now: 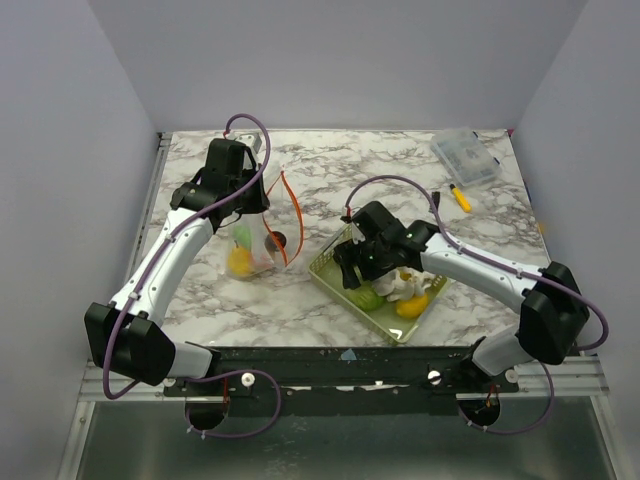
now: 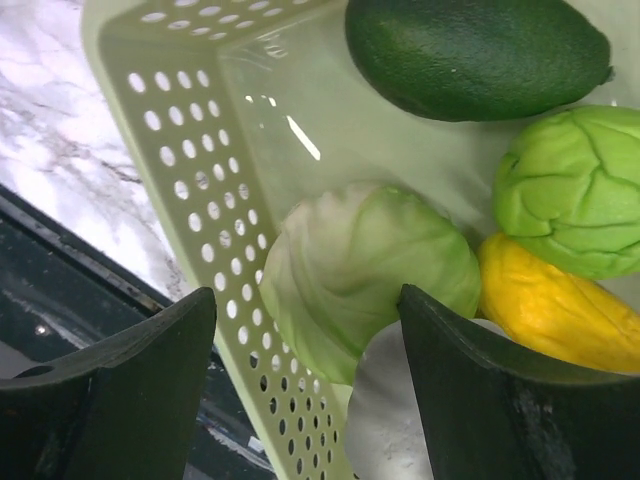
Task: Place the food in the zip-top bag and seal the zipper
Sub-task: Pick up the fake vegetable from the bin.
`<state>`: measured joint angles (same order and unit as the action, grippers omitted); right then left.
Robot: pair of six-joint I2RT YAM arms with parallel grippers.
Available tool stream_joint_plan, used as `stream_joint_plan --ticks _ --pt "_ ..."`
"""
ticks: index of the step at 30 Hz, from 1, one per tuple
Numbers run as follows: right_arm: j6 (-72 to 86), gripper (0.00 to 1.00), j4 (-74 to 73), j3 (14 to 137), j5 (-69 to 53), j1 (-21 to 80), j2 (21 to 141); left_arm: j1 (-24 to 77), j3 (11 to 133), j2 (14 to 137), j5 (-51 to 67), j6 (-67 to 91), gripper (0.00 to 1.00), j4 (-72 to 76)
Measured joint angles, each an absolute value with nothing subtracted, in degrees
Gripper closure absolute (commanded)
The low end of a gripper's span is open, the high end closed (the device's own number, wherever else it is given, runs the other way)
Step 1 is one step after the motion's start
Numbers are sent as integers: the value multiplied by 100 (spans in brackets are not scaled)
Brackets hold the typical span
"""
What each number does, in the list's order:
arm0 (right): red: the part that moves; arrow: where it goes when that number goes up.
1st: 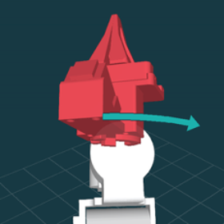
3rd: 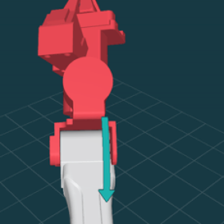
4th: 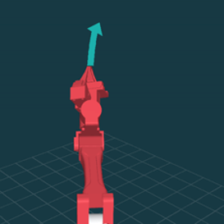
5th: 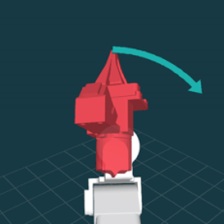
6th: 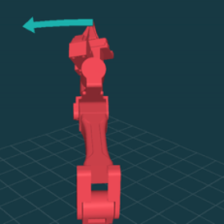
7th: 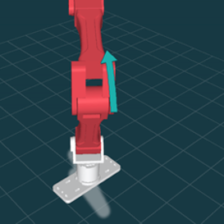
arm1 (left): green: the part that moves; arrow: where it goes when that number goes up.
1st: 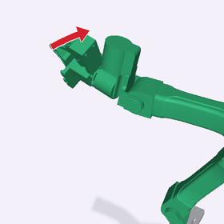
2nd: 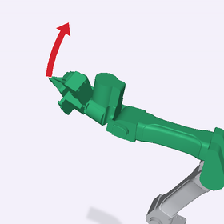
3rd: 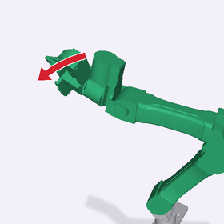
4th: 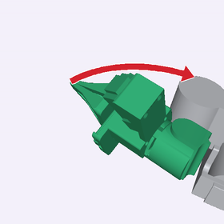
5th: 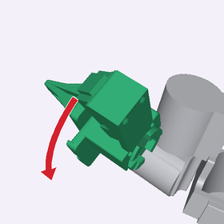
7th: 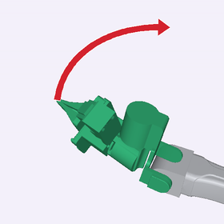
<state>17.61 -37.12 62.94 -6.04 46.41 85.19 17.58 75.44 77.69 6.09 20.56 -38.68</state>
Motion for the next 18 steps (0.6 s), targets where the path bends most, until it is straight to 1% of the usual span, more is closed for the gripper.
stream_joint_plan --ticks 11,18 --pt "1640 16 -3721 6294 233 4792 8735 1758 7544 7769 609 2056 100 -3868" --pt "1538 15 -3767 6333 908 5000 9063 1758 7544 7769 609 2056 100 -3868"
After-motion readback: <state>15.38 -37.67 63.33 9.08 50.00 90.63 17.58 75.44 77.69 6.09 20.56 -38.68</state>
